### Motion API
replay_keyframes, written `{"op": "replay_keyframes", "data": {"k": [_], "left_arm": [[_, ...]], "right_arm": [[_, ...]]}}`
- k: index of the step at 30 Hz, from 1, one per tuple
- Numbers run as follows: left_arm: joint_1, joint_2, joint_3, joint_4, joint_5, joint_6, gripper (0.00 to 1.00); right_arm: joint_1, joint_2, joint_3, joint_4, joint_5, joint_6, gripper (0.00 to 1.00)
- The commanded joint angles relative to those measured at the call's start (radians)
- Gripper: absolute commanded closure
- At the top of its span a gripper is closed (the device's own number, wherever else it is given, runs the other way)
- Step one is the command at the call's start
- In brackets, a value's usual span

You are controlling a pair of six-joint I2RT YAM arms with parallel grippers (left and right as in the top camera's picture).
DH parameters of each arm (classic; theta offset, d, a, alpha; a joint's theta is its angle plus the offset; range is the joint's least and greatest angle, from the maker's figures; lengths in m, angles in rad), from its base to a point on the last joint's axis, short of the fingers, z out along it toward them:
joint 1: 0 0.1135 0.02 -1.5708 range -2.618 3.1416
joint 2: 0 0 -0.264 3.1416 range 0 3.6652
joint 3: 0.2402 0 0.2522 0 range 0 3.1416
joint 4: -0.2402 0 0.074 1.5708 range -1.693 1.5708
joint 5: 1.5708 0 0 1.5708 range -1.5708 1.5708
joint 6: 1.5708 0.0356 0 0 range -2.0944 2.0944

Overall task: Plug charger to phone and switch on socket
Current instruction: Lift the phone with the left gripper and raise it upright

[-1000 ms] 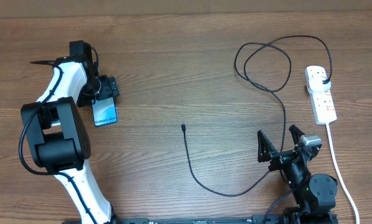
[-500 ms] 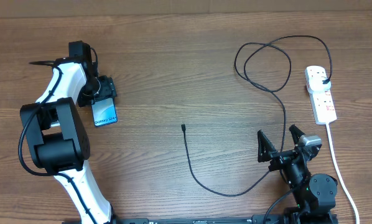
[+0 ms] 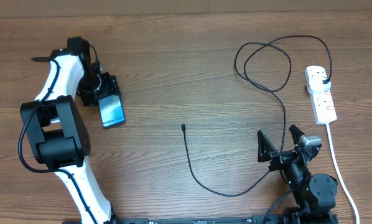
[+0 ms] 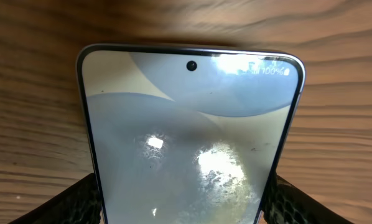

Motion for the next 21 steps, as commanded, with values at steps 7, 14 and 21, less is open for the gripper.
{"op": "replay_keyframes", "data": {"k": [7, 14, 21], "left_arm": [[-0.03, 0.001, 0.085, -0.002, 0.244, -0.005, 0.29], [-0.068, 0.001, 0.085, 0.055, 0.49, -0.034, 0.3], [-0.105, 0.001, 0.085, 0.105, 0.609, -0.199, 0.29]], "right_arm": [[0.004, -0.01, -0.004, 0.005, -0.001, -0.001, 0.0], [0.004, -0.01, -0.004, 0.005, -0.001, -0.001, 0.0], [0.004, -0.01, -0.004, 0.005, -0.001, -0.001, 0.0]]}}
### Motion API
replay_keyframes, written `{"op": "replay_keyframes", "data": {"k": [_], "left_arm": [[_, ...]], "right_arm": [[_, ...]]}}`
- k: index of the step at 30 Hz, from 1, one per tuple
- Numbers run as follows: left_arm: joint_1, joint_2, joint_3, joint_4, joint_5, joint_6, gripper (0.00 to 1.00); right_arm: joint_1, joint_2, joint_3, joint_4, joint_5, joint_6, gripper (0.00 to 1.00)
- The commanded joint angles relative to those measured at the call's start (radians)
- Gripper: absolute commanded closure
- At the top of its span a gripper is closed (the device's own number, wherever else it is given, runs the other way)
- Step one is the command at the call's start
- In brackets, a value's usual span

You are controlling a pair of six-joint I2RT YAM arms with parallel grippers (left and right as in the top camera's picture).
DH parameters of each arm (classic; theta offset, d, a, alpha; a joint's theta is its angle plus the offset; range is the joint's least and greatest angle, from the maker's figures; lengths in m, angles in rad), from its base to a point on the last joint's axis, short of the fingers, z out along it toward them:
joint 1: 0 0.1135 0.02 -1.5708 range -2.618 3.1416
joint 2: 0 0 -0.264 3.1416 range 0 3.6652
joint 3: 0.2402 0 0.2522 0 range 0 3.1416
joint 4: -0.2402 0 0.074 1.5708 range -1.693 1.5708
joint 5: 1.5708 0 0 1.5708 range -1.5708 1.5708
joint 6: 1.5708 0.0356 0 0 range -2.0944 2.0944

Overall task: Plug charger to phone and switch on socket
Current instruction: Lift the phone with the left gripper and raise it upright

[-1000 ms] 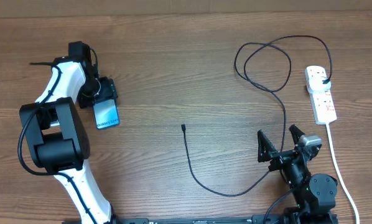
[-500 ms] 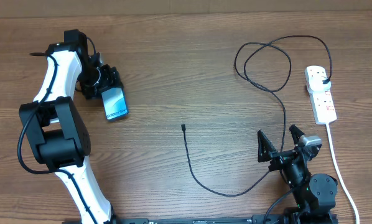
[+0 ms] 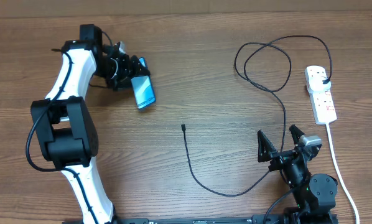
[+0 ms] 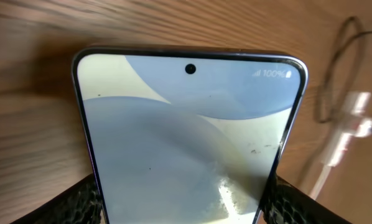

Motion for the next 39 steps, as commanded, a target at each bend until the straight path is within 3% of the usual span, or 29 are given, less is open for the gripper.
{"op": "replay_keyframes", "data": {"k": [1, 12, 24, 30, 39], "left_arm": [[-0.016, 0.001, 0.029, 0.007, 0.145, -0.114, 0.3], [-0.034, 0.001, 0.029, 0.004, 0.412, -0.164, 0.4], [-0.034, 0.001, 0.029, 0.001, 0.646, -0.414, 0.52], [-0.034, 0.001, 0.029, 0.001, 0.681, -0.526, 0.6], [-0.03, 0.001, 0.029, 0.002, 0.89, -0.533, 0.6]], "right_arm": [[0.004, -0.01, -0.004, 0.006, -0.001, -0.001, 0.0], [0.004, -0.01, -0.004, 0.006, -0.001, -0.001, 0.0], [0.004, -0.01, -0.004, 0.006, -0.001, -0.001, 0.0], [0.004, -0.01, -0.004, 0.006, -0.001, -0.001, 0.0], [0.004, -0.01, -0.004, 0.006, -0.001, -0.001, 0.0]]}}
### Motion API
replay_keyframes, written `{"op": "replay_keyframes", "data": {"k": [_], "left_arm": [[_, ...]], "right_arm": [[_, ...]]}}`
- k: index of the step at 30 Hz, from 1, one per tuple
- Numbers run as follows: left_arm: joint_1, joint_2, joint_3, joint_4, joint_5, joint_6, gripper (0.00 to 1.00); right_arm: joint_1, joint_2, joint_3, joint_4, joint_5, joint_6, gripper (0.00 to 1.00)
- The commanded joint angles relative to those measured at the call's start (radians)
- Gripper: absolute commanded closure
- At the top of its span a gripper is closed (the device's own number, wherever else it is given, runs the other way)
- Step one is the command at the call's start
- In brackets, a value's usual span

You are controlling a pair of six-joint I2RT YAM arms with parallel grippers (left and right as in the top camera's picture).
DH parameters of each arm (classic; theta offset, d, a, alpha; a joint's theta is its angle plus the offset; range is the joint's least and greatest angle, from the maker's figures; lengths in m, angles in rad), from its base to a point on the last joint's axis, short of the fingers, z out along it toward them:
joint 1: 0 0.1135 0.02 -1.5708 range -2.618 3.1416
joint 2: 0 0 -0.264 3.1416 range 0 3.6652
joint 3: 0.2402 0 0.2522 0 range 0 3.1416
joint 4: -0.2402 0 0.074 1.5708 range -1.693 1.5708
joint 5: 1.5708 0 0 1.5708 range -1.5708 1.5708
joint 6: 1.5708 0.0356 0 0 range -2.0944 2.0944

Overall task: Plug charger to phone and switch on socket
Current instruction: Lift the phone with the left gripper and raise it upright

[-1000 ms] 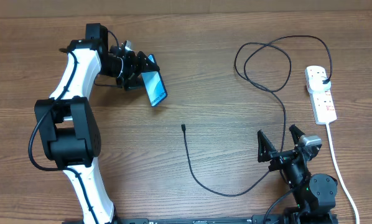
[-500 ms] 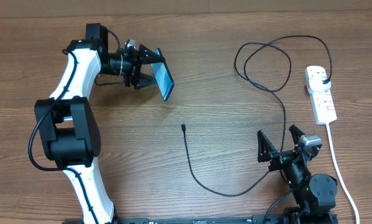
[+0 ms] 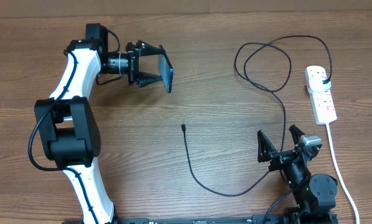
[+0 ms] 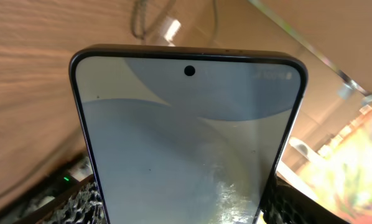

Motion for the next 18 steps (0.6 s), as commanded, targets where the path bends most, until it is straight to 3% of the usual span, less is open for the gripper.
{"op": "replay_keyframes", "data": {"k": [1, 3, 11, 18], "left_arm": [[-0.003, 0.001, 0.029, 0.0, 0.147, -0.025, 0.59], [0.001, 0.001, 0.029, 0.0, 0.146, -0.025, 0.54], [0.003, 0.001, 0.029, 0.0, 0.139, -0.032, 0.67], [0.003, 0.001, 0.029, 0.0, 0.124, -0.122, 0.76]], "right_arm": [[0.004, -0.01, -0.004, 0.006, -0.001, -0.001, 0.0], [0.004, -0.01, -0.004, 0.006, -0.001, -0.001, 0.0], [0.004, -0.01, -0.004, 0.006, -0.001, -0.001, 0.0], [0.004, -0.01, -0.004, 0.006, -0.001, -0.001, 0.0]]}}
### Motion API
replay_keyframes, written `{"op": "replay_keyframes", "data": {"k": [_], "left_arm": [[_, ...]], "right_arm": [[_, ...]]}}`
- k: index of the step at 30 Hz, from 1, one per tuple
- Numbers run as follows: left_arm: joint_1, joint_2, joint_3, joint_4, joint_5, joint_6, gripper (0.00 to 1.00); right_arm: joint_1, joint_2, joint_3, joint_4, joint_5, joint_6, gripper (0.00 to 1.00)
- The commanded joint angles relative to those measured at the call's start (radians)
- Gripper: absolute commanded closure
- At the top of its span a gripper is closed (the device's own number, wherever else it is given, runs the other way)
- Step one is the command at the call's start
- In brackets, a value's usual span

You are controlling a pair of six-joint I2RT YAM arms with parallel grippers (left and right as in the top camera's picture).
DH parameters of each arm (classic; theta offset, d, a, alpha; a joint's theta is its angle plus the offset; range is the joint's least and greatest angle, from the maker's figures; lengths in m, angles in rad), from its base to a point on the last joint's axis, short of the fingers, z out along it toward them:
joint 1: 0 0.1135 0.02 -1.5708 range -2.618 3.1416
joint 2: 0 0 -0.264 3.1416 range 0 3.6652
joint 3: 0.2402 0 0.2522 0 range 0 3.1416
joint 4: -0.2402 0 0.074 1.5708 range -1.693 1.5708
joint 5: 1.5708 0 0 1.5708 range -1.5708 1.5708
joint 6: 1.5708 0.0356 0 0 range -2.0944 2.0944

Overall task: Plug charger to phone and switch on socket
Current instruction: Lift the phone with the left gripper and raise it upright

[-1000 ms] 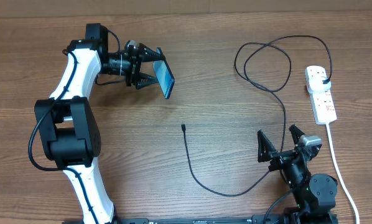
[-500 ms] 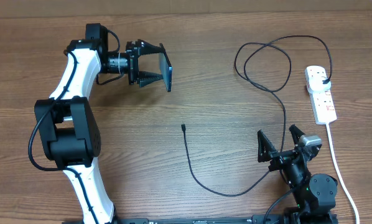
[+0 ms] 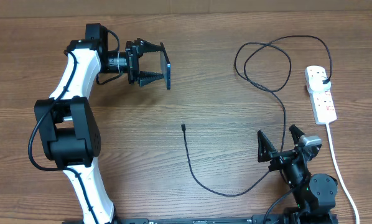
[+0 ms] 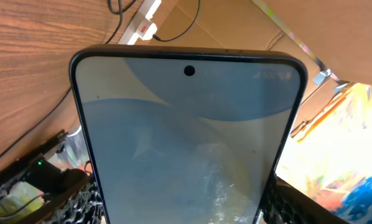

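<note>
My left gripper (image 3: 156,63) is shut on the phone (image 3: 167,66), holding it edge-on above the far left of the table. The lit screen of the phone (image 4: 186,137) fills the left wrist view, with a black finger (image 4: 80,205) against each long side. The black charger cable (image 3: 201,177) lies across the middle of the table, its free plug tip (image 3: 183,127) bare on the wood. The white socket strip (image 3: 321,94) lies at the far right with the charger plugged in. My right gripper (image 3: 279,144) stands open near the front right edge.
The cable makes a loop (image 3: 264,62) at the back right. A white lead (image 3: 338,168) runs from the strip to the front edge. The socket strip (image 4: 142,22) and cable show far off in the left wrist view.
My left gripper has tipped the phone a little further on edge; the wrist view now looks more level across the table toward the socket strip. The right arm and cable have not moved.
My left gripper was shut on the phone low at the left of the table. Then it held the phone further back and to the right. Then the phone was turned on edge above the back left, where it still is.
</note>
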Motion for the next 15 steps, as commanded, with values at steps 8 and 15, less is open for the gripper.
{"op": "replay_keyframes", "data": {"k": [8, 15], "left_arm": [[0.002, 0.001, 0.029, 0.0, 0.008, -0.091, 0.75], [0.002, 0.001, 0.029, 0.0, -0.003, -0.091, 0.74]], "right_arm": [[0.004, -0.01, -0.004, 0.005, 0.021, -0.001, 0.0], [0.003, -0.01, -0.004, 0.003, 0.037, -0.004, 0.0]]}}
